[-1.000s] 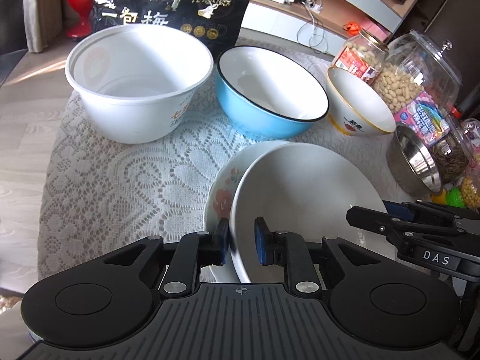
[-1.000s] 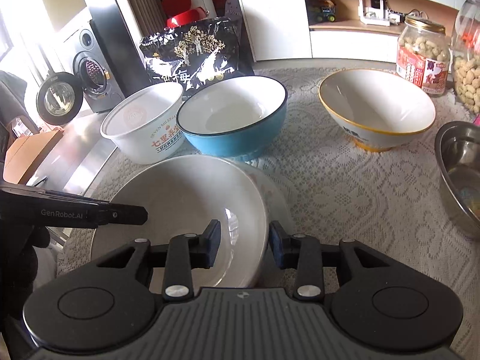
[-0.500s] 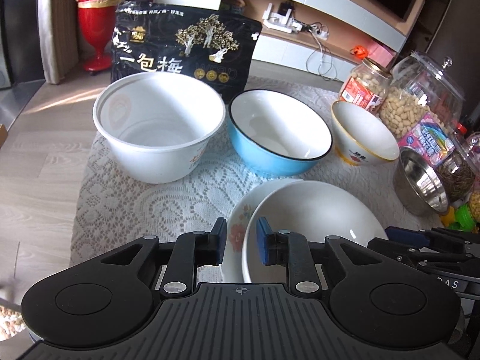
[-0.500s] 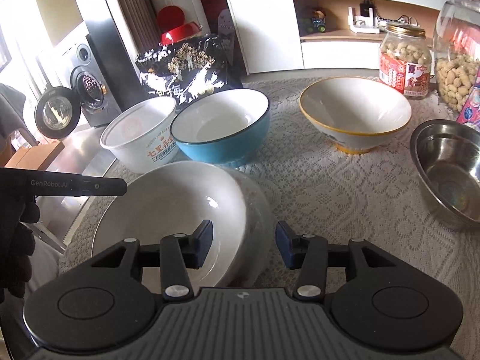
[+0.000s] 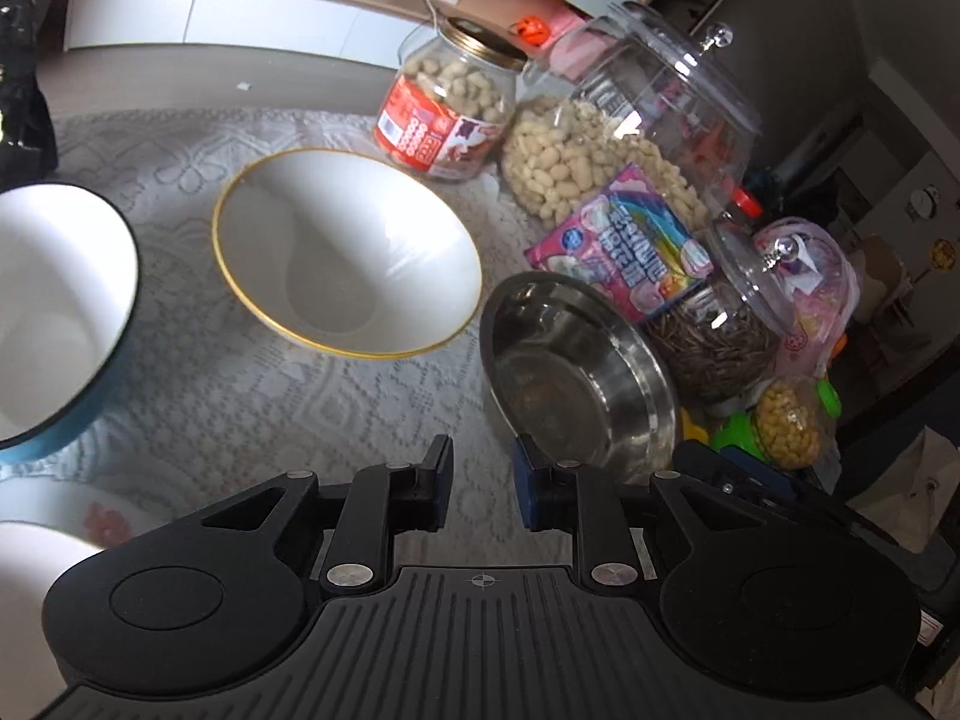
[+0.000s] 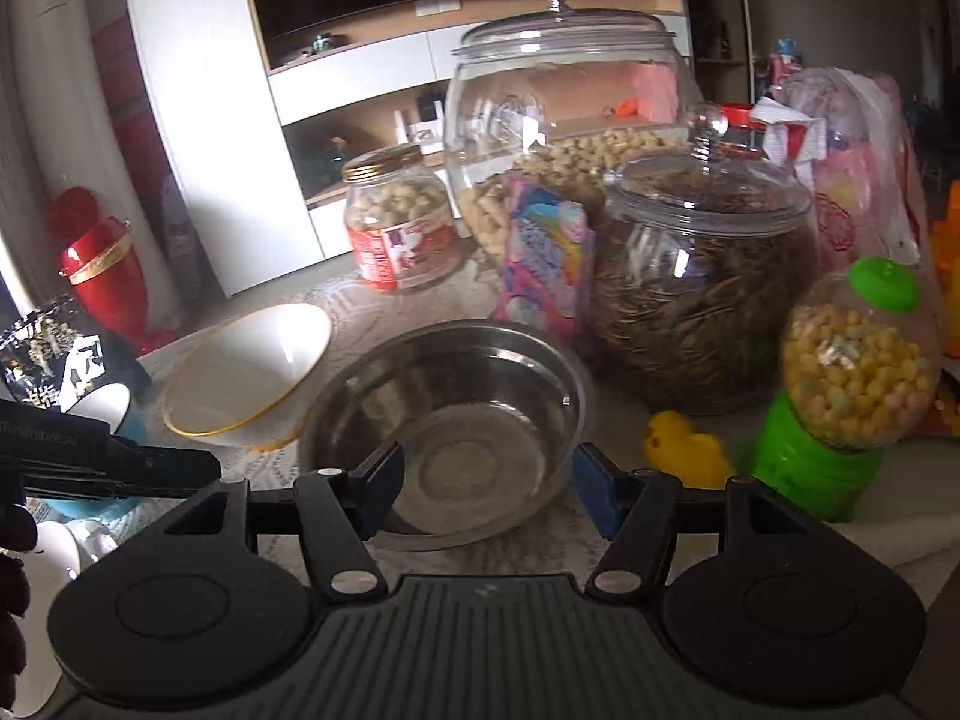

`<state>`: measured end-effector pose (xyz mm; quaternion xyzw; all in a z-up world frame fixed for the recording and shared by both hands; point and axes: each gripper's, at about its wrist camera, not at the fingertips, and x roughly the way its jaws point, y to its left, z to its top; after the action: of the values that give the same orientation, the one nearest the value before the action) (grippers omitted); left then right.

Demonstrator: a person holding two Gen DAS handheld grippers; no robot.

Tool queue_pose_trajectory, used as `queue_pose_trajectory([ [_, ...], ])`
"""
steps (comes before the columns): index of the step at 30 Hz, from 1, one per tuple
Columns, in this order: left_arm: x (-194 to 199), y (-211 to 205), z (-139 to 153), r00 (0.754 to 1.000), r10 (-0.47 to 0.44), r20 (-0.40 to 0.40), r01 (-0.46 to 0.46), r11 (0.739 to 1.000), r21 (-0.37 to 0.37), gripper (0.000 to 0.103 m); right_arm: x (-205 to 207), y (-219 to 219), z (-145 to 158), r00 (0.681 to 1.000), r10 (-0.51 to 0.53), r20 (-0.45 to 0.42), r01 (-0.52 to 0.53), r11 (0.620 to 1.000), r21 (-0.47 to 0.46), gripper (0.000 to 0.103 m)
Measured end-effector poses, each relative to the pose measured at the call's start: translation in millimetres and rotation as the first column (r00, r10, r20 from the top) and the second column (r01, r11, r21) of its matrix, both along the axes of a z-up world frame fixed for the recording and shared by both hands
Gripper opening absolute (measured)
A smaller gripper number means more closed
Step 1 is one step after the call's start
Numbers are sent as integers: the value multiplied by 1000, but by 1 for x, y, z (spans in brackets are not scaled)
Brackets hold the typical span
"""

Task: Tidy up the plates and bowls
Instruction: 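Reach both grippers to the steel bowl rim and close on it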

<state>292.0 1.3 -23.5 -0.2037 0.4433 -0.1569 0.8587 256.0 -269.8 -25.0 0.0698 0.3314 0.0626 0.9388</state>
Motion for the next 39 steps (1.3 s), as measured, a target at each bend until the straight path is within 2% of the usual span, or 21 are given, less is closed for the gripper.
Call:
queue_pose_trajectory([
  [4,33,-28,-21,998,70,2,-70,997,-34,24,28,-27,-8,999,-37,-36,37,999,5,63],
  [6,43,-35,-28,993,114,-4,-114,993,-5,26,44,-28,-12,998,-36,-47,35,999,-28,63],
  [10,49,-44,-38,994,108,-18,-107,994,30,26,75,-15,-17,998,6,-57,-12,995,-99,63],
  [13,51,-50,-45,995,92,-34,-91,995,40,26,92,-8,-27,997,22,-80,-30,994,-104,61],
  [14,52,-51,-48,995,90,-43,-89,995,37,26,97,-7,-32,996,24,-91,-33,995,-94,58],
  [18,57,-56,-57,996,66,-61,-64,997,40,26,107,-3,-46,988,52,-148,-66,993,-95,30],
  [21,56,-60,-56,998,27,-63,-23,998,66,25,101,-3,-43,988,66,-138,-80,992,-102,23],
  [24,46,-59,-51,997,21,-69,-14,994,108,25,87,-6,-38,979,108,-174,-119,992,-52,23],
  [30,20,-44,-51,992,32,-119,-20,994,104,24,61,-10,-40,949,209,-236,-212,977,15,23],
  [33,26,-45,-54,991,57,-120,-45,994,98,22,72,-9,-42,961,167,-219,-179,983,-35,25],
  [36,34,-52,-54,991,78,-113,-66,991,112,23,87,-6,-41,963,175,-205,-184,983,-26,25],
  [39,37,-57,-56,991,79,-111,-65,989,130,23,98,1,-49,954,197,-226,-206,978,-14,28],
])
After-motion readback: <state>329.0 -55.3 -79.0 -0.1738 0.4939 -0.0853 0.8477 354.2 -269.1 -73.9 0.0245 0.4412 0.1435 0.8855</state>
